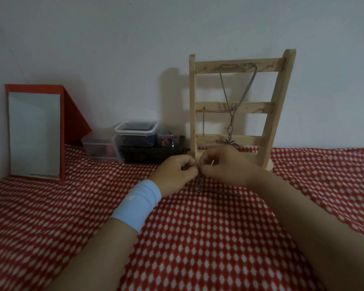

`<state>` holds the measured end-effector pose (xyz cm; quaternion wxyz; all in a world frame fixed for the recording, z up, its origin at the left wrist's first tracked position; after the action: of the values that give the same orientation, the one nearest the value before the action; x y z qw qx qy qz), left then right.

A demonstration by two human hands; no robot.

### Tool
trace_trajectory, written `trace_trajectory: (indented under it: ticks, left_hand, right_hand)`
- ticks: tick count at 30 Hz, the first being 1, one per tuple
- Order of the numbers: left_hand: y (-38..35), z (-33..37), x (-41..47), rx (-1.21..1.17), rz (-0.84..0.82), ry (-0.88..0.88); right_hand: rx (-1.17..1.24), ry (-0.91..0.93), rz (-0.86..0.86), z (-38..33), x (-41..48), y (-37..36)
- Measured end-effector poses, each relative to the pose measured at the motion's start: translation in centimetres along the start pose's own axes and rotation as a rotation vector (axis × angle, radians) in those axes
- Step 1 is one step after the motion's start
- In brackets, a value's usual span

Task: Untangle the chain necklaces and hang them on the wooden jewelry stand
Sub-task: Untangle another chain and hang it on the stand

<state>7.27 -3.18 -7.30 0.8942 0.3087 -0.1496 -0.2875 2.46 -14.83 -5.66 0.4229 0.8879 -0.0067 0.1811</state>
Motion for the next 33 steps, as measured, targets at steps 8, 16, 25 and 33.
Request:
trace_trajectory:
  ticks: [8, 16, 25, 33]
  left_hand:
    - [1.9, -0.8, 0.1, -0.214, 0.095, 0.099]
    - [1.3, -1.9, 0.5, -0.833, -0.076, 0.273]
    - [2.6, -1.6, 0.0, -0.720, -0.022, 0.263]
    - [2.6, -0.4, -2.5, 0.070, -0.305, 0.230]
  right_hand:
    - [0.313, -0.094, 0.015, -0.4, -0.4, -0.8]
    - [0.409, -0.157, 0.002, 0.3, -0.8, -0.3]
    - [0.581, -0.270, -0.272, 1.6, -1.4, -1.1]
    - [0.138, -0.291, -0.896, -0.3, -4.3, -1.6]
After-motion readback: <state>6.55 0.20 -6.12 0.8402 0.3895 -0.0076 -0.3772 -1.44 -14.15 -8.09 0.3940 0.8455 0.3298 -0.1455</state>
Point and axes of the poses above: each hand's wrist, its own x-axis towards the middle knuckle, its own y-axis out of the back of the hand, z = x × y, the point moved 8 cm from there along x, towards the middle knuckle, and after that the axes turned 10 degrees about y, right-handed, at the moved point
